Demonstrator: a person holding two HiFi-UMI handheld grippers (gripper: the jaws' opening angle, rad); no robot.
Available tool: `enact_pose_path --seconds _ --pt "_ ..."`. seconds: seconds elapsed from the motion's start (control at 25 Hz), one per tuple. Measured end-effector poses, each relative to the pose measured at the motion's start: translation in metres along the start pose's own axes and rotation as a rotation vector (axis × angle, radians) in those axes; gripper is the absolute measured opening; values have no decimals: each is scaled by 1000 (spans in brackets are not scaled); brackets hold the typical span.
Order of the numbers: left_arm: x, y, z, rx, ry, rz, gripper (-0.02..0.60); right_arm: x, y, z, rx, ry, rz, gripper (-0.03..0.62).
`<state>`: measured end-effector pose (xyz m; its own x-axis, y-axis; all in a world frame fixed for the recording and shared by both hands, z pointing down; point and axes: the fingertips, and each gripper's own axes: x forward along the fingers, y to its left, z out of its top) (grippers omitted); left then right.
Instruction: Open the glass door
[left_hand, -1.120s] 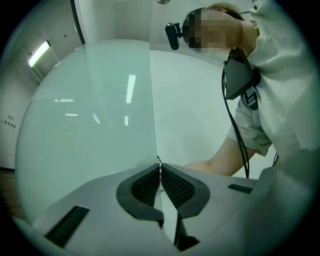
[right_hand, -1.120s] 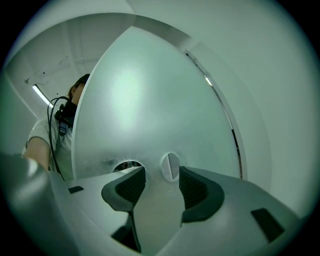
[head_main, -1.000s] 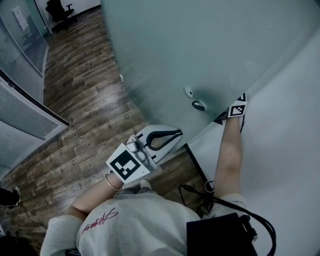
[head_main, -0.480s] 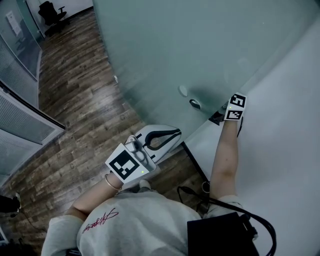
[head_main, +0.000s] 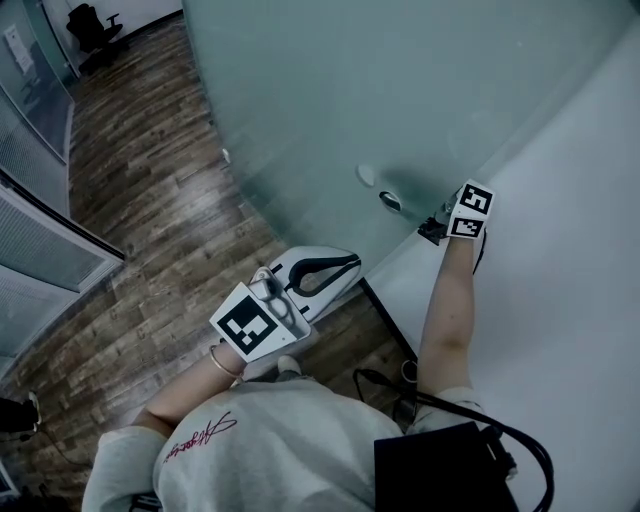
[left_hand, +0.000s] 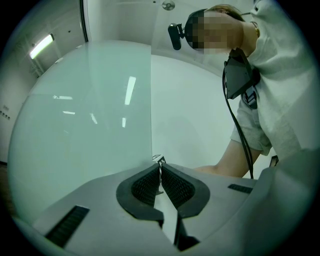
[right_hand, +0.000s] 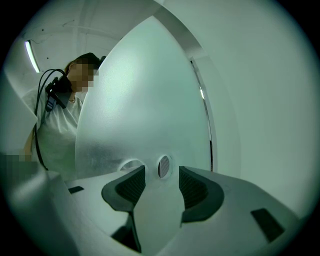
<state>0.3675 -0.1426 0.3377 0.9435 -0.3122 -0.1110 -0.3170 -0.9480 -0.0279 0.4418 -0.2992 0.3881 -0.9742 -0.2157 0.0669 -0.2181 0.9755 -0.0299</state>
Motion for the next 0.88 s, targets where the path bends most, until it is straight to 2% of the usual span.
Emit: enact_pose_path --seconds 0.28,0.36,0.52,0.6,0.68,0.76,0.88 --pt "-9 -2 1 -4 -1 -9 25 7 13 -2 38 17 -1 216" --pt "-13 -2 1 -1 0 -9 25 -1 11 -2 38 14 -41 216" --pt "-13 -1 -1 -8 -2 -13 25 -16 23 7 22 -64 -83 216" --pt "-12 -1 -1 -6 -9 -22 25 -20 30 5 -7 -68 -138 213" --pt "-14 -2 0 -10 -21 -26 25 -26 40 4 -33 -85 -210 173" --pt "-18 -2 -2 -12 -23 -28 25 -35 55 7 -49 -142 -284 44" --pt "-24 -2 -5 -17 -22 -39 25 -48 81 13 -67 -222 -392 43"
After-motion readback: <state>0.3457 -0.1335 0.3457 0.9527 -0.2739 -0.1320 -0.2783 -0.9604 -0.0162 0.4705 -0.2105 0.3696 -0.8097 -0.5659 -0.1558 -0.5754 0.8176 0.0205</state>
